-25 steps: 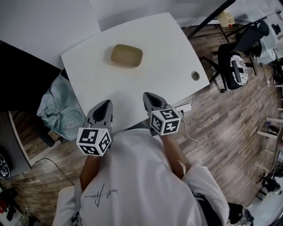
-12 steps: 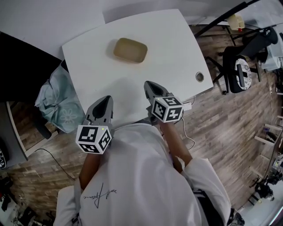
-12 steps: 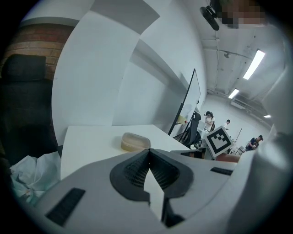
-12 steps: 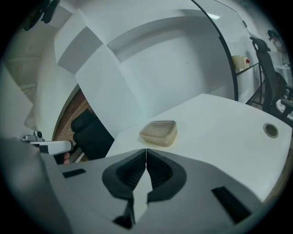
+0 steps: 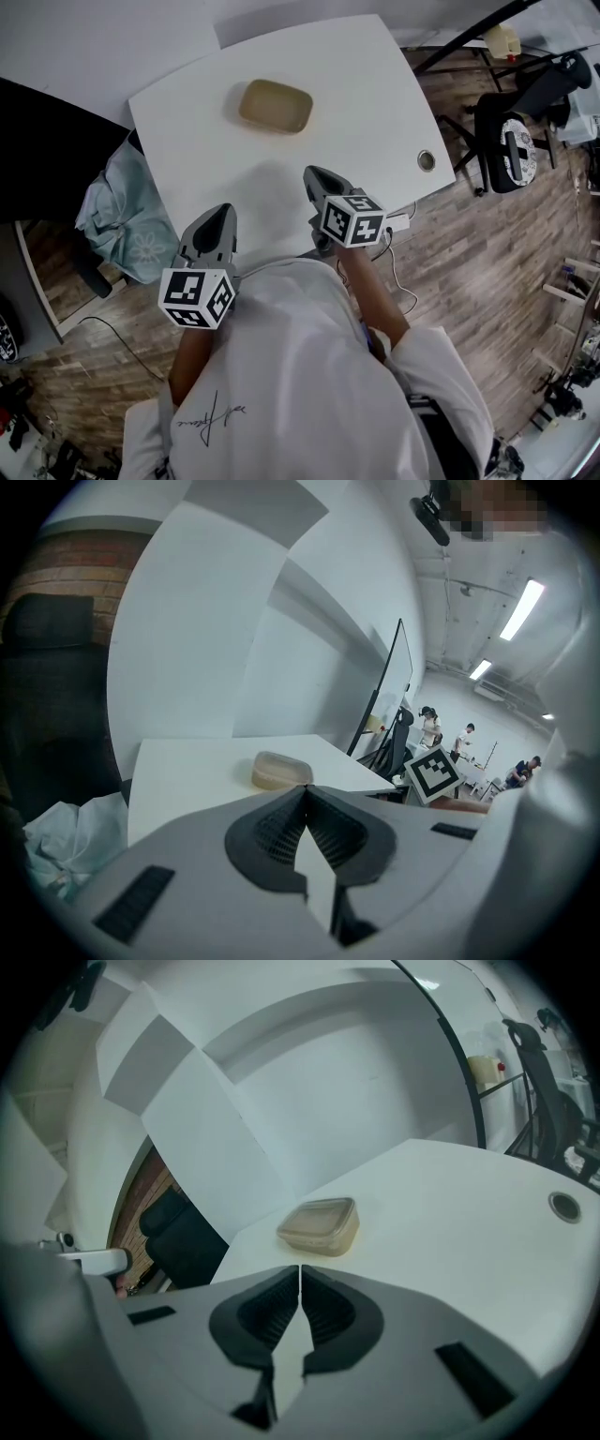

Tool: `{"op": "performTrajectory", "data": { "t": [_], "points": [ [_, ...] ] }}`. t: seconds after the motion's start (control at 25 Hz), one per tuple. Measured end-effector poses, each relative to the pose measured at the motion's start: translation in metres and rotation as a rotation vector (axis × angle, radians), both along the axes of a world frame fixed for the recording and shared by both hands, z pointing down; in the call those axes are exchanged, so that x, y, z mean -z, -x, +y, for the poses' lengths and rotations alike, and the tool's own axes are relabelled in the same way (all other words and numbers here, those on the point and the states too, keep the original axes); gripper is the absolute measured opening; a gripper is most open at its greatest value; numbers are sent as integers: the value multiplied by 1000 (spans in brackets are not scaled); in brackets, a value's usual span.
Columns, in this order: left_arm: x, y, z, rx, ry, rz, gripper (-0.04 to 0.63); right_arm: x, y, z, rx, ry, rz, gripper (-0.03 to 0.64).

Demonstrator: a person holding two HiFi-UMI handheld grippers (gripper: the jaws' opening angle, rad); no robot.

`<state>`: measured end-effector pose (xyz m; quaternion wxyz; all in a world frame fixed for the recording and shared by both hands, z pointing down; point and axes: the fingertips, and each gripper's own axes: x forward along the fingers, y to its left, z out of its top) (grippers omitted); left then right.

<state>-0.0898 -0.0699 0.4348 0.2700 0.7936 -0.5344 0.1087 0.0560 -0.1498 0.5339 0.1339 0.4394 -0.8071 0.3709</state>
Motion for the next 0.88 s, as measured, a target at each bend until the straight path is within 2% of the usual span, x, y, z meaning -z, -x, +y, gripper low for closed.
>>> {"op": "performTrajectory", "data": {
  "t": [0.64,0.88],
  "points": [
    [-5,13,-6,14,2,1,8,-25,3,-30,-58,68,-74,15],
    [-11,20,-6,27,20,11,8,-35,0,-48,-109,91,-126,40]
  ]
}}
